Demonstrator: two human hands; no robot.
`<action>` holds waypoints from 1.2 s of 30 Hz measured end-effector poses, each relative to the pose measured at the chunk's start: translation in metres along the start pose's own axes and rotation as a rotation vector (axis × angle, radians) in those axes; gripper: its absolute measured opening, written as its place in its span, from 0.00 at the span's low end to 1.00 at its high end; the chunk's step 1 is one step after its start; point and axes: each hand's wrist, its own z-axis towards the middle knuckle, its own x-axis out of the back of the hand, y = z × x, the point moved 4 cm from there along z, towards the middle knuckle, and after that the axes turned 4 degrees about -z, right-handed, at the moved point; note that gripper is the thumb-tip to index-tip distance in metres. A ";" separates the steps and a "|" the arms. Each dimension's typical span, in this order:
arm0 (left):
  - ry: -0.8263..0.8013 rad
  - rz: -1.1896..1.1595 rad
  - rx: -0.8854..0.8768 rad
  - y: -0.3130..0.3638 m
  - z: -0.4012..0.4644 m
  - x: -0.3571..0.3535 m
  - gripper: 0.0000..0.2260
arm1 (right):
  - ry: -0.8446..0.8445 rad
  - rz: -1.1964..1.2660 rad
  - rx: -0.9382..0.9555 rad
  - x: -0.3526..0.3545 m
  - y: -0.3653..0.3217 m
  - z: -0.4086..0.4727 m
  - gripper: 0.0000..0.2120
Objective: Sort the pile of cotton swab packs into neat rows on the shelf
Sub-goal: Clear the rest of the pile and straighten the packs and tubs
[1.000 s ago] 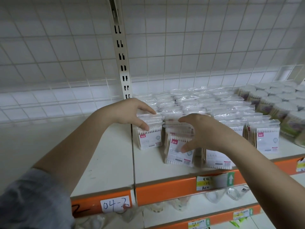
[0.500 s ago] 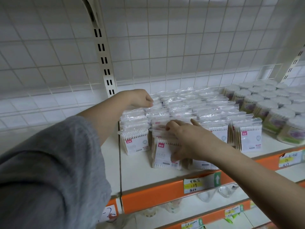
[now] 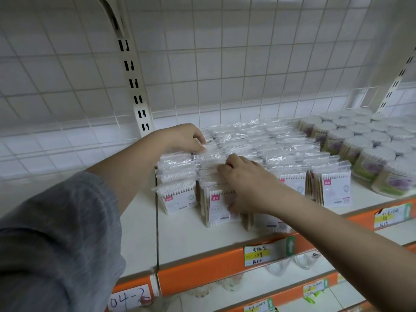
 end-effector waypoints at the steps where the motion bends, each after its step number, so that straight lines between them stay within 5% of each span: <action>1: -0.014 0.027 -0.012 0.000 0.000 -0.001 0.16 | -0.003 0.018 -0.007 0.000 0.001 0.001 0.34; 16: -0.041 -0.086 -0.058 0.005 -0.007 0.000 0.12 | 0.063 -0.030 -0.028 -0.002 0.001 0.004 0.39; 26: -0.118 0.144 0.048 0.009 0.009 -0.003 0.25 | -0.094 0.008 0.055 0.000 0.004 0.018 0.46; 36: -0.022 -0.094 -0.047 0.005 0.013 0.001 0.16 | 0.123 -0.104 0.096 -0.006 -0.005 0.014 0.33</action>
